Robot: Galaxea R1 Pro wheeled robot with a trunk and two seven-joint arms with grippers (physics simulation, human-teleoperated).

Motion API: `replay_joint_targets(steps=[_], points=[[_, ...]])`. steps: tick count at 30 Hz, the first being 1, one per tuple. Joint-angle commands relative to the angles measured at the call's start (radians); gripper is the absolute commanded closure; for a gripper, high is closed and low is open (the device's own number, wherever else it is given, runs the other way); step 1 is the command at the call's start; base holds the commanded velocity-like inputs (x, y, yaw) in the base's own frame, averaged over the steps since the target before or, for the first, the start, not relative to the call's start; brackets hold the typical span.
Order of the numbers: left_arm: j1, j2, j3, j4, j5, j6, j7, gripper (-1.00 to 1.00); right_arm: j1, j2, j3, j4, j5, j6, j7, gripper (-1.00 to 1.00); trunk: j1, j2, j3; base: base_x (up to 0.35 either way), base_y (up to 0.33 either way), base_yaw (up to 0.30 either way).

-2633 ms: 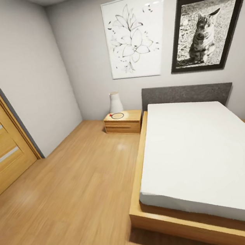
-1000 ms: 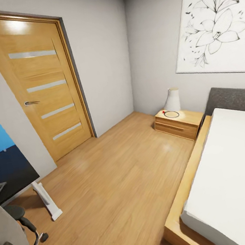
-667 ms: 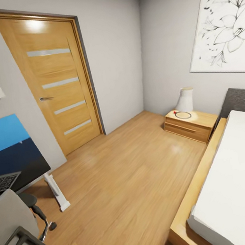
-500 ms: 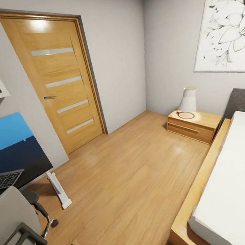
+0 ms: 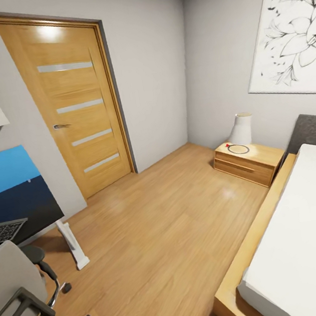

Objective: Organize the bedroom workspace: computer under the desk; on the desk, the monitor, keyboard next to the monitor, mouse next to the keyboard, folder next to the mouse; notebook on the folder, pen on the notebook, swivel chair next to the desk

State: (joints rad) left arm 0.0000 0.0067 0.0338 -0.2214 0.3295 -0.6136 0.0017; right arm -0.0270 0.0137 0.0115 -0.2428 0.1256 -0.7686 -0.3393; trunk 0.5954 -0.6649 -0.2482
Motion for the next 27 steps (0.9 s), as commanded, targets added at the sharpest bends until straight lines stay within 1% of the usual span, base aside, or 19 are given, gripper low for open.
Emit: replay_joint_targets(steps=[1,6,12,15,18,27], points=[[0.0,0.0,0.003,-0.001,-0.003,-0.002,0.0,-1.0,-0.001,0.0,0.001,0.0,0.028,0.0,-0.01,-1.0,0.0,-0.001,-0.001,0.0,-0.105,0.0],[0.0,0.0,0.003,-0.001,-0.003,-0.002,0.0,-1.0,-0.001,0.0,0.0,0.002,0.041,0.001,-0.01,-1.0,0.0,-0.001,-0.001,0.0,-0.081,0.0],[0.0,0.001,0.004,-0.001,-0.003,-0.002,0.001,-1.0,-0.001,0.001,-0.001,0.002,0.043,0.002,-0.011,-1.0,0.0,-0.001,-0.001,0.0,-0.01,0.003],[0.0,0.001,0.004,-0.001,-0.003,-0.002,0.0,-1.0,-0.001,0.001,-0.001,0.002,0.043,0.002,-0.011,-1.0,0.0,-0.001,-0.001,0.0,-0.001,0.088],[0.0,0.001,0.004,-0.001,-0.003,-0.002,0.0,-1.0,-0.001,0.002,-0.001,0.002,0.043,0.002,-0.012,-1.0,0.0,-0.001,-0.001,0.0,-0.001,0.199],[0.0,0.001,0.004,-0.001,-0.003,-0.002,0.0,-1.0,-0.001,0.003,-0.001,0.002,0.043,0.002,-0.011,-1.0,0.0,-0.001,-0.001,0.0,0.0,0.276]])
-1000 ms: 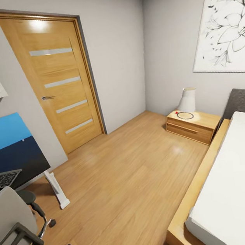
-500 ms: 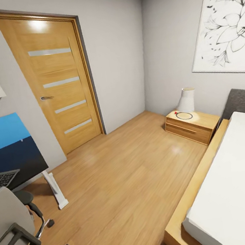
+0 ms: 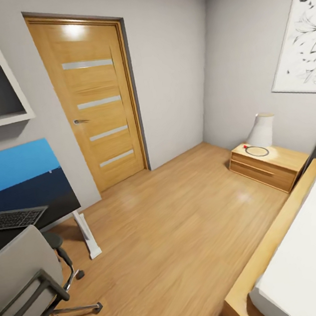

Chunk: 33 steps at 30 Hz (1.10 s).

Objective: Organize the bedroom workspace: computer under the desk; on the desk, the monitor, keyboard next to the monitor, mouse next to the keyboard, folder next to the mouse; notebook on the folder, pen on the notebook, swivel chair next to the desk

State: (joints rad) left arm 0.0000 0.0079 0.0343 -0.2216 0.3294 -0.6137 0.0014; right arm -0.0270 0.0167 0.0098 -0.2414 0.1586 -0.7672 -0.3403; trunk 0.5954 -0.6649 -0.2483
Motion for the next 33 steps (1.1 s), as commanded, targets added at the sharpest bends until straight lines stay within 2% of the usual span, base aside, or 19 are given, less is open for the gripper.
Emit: replay_joint_targets(steps=[1,18,24,33], points=[[0.0,0.0,0.003,-0.001,-0.003,-0.001,0.0,-1.0,-0.001,0.0,0.001,0.001,0.01,0.0,-0.01,-1.0,0.0,-0.001,-0.001,0.0,0.0,0.277],[0.0,0.0,0.003,0.0,-0.003,0.002,0.001,-1.0,-0.001,0.0,0.001,0.001,0.01,0.0,-0.01,-1.0,0.0,-0.001,-0.001,0.04,0.0,0.277],[0.0,0.0,0.003,0.0,-0.003,0.002,0.0,-1.0,-0.001,0.0,0.001,0.001,0.01,0.0,-0.01,-1.0,0.0,-0.001,-0.001,0.215,0.0,0.256],[0.0,0.0,0.003,0.0,-0.003,0.002,0.0,-1.0,-0.001,-0.002,0.001,0.001,0.01,-0.003,-0.01,-1.0,0.0,-0.001,-0.001,0.312,0.0,0.054]])
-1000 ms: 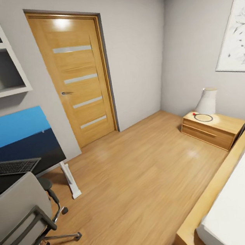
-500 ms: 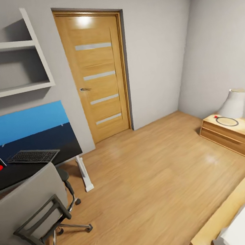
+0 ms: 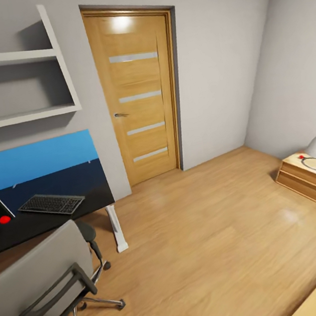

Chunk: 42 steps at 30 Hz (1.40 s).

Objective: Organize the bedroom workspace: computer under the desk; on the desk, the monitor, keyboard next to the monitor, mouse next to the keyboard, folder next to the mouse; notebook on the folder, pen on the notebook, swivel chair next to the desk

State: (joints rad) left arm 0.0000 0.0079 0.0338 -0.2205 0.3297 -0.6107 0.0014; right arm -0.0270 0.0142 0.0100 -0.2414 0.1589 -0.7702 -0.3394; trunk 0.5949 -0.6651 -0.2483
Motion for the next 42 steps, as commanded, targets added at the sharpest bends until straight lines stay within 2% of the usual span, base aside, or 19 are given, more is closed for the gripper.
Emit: replay_joint_targets(steps=[1,26,37,42], points=[[0.0,0.0,0.003,-0.001,-0.003,-0.001,0.0,-1.0,-0.001,0.0,0.001,0.001,0.01,-0.001,-0.01,-1.0,0.001,-0.001,-0.001,0.326,0.0,0.007],[0.0,0.0,0.004,-0.001,-0.003,-0.003,0.0,-1.0,-0.001,0.0,0.002,0.0,0.011,-0.005,-0.01,-1.0,0.001,-0.001,-0.001,0.307,0.0,0.001],[0.0,0.0,0.005,-0.002,-0.003,-0.006,0.0,-1.0,-0.001,0.0,0.002,0.0,0.011,-0.005,-0.01,-1.0,0.001,-0.001,-0.001,0.056,0.0,0.0],[0.0,0.0,0.004,-0.002,-0.003,-0.003,0.001,-1.0,-0.001,0.0,0.001,0.0,0.01,-0.004,-0.01,-1.0,0.001,-0.001,-0.001,0.254,-0.031,0.0]])
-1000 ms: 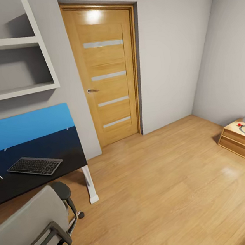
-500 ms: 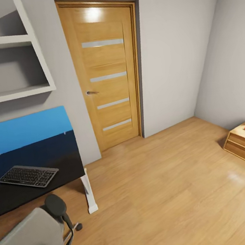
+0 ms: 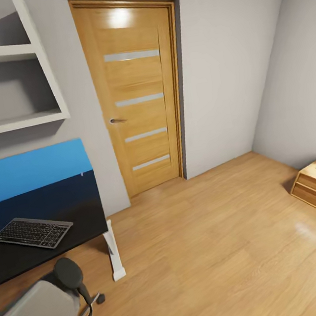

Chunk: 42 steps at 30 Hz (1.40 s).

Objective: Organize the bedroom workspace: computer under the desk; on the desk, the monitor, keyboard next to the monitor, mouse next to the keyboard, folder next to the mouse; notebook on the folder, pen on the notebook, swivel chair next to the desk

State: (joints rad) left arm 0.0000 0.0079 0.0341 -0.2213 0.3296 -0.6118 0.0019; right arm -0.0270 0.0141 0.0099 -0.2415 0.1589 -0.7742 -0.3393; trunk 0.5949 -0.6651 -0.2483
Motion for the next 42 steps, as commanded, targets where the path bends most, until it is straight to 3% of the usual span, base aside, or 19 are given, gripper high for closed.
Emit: replay_joint_targets(steps=[1,16,42], points=[[0.0,0.0,0.003,-0.001,-0.003,0.0,0.0,-1.0,-0.001,0.0,0.001,0.001,0.009,0.001,-0.01,-1.0,0.001,-0.001,-0.001,0.247,-0.078,-0.194],[0.0,0.0,0.003,-0.001,-0.003,-0.002,0.0,-1.0,-0.001,0.001,0.001,0.001,0.01,0.001,-0.01,-1.0,0.001,-0.001,0.002,0.087,0.027,-0.115],[0.0,-0.002,0.003,-0.001,-0.003,-0.002,0.0,-1.0,-0.001,0.001,0.002,0.001,0.01,0.0,-0.01,-1.0,0.001,-0.001,0.002,0.312,0.006,0.0]])
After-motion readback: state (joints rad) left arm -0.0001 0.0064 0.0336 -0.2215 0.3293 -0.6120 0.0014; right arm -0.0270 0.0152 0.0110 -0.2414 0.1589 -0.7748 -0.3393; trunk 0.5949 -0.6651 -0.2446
